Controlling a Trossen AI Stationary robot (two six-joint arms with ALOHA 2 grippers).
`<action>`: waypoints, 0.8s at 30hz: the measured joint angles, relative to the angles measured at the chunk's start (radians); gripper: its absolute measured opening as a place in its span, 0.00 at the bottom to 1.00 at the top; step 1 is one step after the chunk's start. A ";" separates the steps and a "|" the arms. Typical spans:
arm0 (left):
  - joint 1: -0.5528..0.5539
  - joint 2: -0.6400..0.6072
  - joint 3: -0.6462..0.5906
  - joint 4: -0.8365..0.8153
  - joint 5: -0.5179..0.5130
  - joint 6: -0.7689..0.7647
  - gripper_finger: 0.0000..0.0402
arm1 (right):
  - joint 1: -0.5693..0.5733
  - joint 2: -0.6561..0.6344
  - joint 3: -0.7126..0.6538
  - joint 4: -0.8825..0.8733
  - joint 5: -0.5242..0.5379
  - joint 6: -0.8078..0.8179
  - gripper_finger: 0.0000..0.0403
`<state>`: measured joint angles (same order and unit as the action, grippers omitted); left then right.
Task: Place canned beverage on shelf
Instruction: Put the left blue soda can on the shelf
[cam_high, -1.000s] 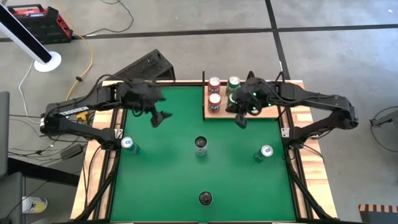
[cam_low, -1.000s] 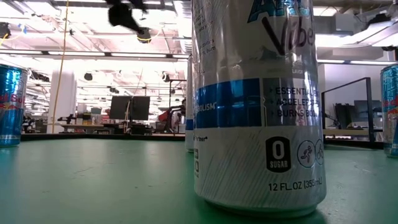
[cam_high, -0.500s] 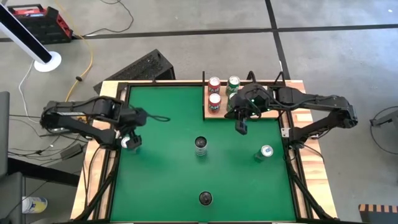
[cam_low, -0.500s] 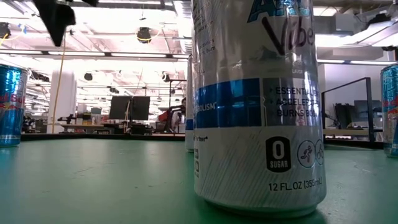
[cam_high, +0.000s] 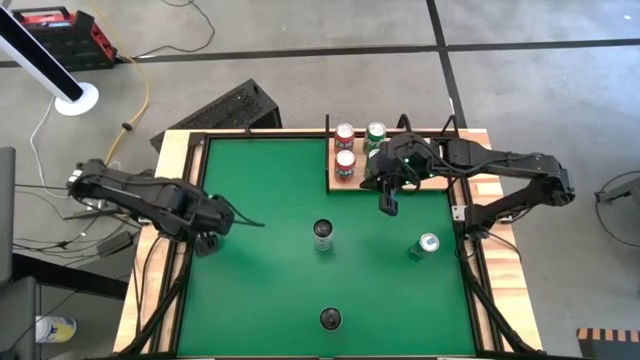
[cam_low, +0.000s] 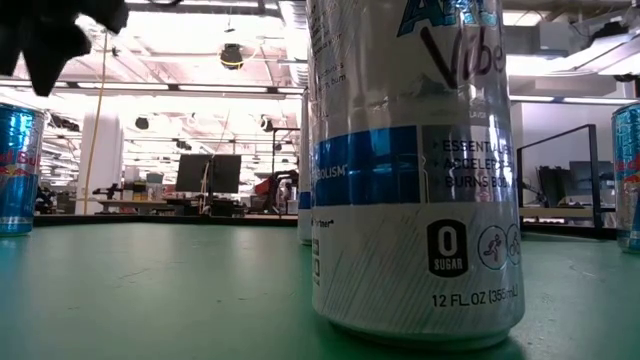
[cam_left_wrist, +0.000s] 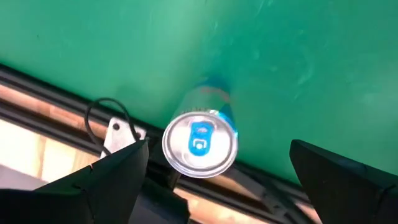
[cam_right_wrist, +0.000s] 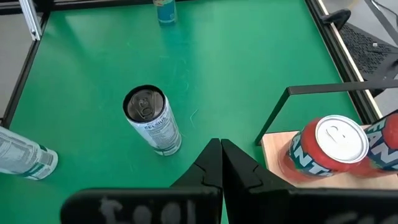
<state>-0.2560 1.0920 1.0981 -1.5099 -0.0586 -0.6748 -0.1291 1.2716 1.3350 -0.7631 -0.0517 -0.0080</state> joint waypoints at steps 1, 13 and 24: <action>-0.008 0.000 -0.021 0.005 -0.003 0.000 0.94 | 0.000 0.000 0.000 0.000 0.000 -0.001 0.05; -0.020 0.000 -0.142 0.039 -0.051 -0.020 0.94 | -0.003 0.000 0.000 -0.008 -0.001 -0.028 0.05; -0.019 0.000 -0.226 0.103 0.012 -0.041 0.90 | -0.005 0.000 0.000 -0.009 -0.001 -0.046 0.05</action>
<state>-0.2749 1.0916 0.8717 -1.4068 -0.0470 -0.7159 -0.1337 1.2716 1.3350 -0.7723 -0.0528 -0.0536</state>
